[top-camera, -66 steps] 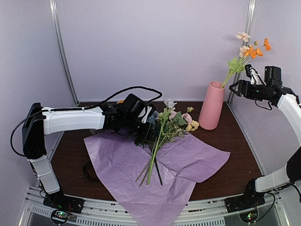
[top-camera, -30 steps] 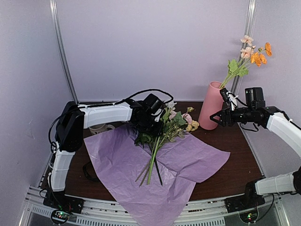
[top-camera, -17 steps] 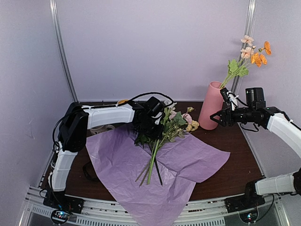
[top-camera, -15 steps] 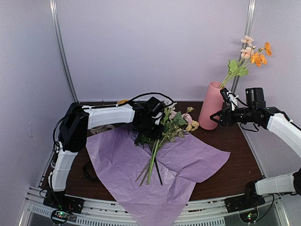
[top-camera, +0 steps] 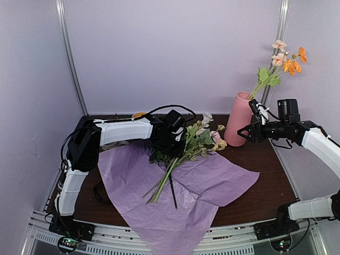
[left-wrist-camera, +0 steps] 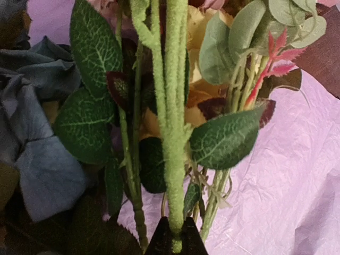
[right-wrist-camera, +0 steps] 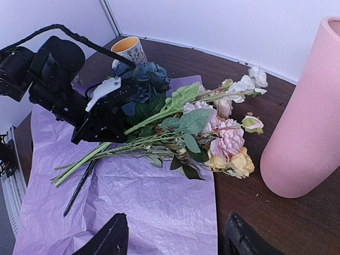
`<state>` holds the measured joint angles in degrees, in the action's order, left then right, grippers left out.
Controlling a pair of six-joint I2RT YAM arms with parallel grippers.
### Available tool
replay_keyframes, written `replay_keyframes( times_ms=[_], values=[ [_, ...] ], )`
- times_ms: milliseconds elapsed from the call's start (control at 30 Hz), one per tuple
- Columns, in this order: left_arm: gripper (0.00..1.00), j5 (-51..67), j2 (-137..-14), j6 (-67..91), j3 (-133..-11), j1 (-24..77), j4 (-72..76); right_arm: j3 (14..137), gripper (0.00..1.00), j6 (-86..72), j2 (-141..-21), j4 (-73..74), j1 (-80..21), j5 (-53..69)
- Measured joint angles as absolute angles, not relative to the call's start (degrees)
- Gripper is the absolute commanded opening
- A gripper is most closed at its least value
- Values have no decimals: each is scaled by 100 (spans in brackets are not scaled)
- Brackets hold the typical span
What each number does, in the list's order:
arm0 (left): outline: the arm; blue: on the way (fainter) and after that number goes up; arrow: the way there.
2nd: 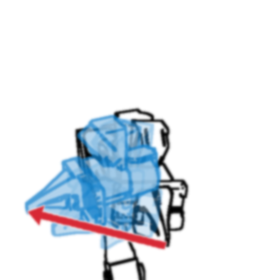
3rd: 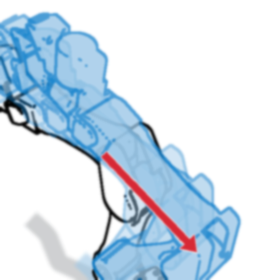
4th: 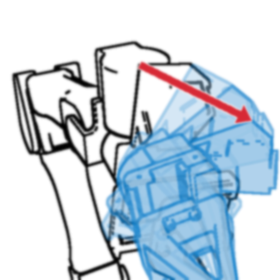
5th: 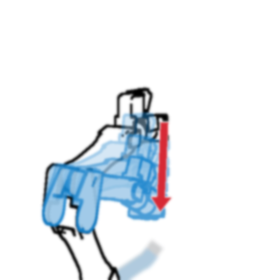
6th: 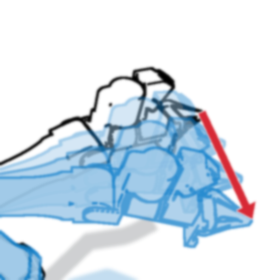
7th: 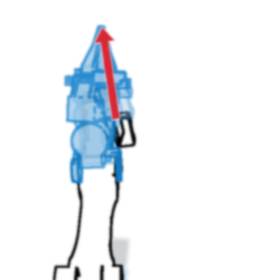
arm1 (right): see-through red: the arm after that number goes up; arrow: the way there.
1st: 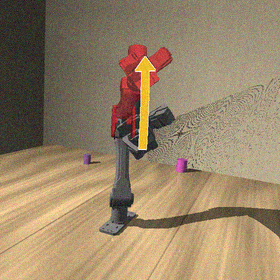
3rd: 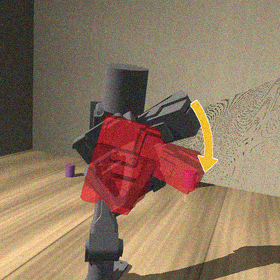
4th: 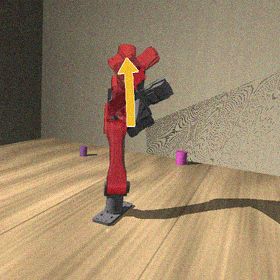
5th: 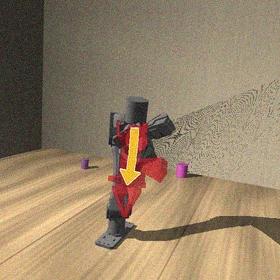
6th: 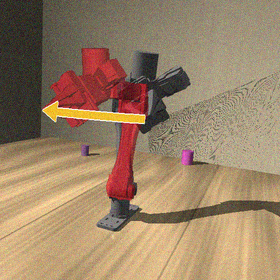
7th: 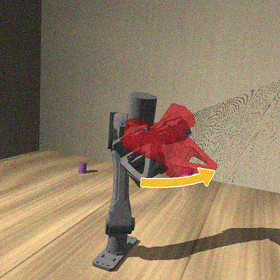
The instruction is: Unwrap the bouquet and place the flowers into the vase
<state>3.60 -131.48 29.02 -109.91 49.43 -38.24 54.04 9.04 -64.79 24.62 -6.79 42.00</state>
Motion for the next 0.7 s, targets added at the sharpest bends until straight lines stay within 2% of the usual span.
replay_keyframes(
  times_ms=[200, 333, 533, 700],
  values=[
    [0, 69, -11952, 2877, -10298, 4943, -3824, 5494, 61, 908, -6475, 2569, -683, 4217],
    [0, -38, -11034, 2880, -9942, 4943, -3579, 6005, 67, 908, -6554, 2812, -775, 4270],
    [0, 148, -9885, 2939, -8978, 4943, -2471, 7194, 70, 537, -7026, 2864, -1297, 4595],
    [0, 478, -9513, 3109, -8165, 4943, -1409, 7638, 71, -574, -7662, 2082, -1769, 5081]
  ],
)
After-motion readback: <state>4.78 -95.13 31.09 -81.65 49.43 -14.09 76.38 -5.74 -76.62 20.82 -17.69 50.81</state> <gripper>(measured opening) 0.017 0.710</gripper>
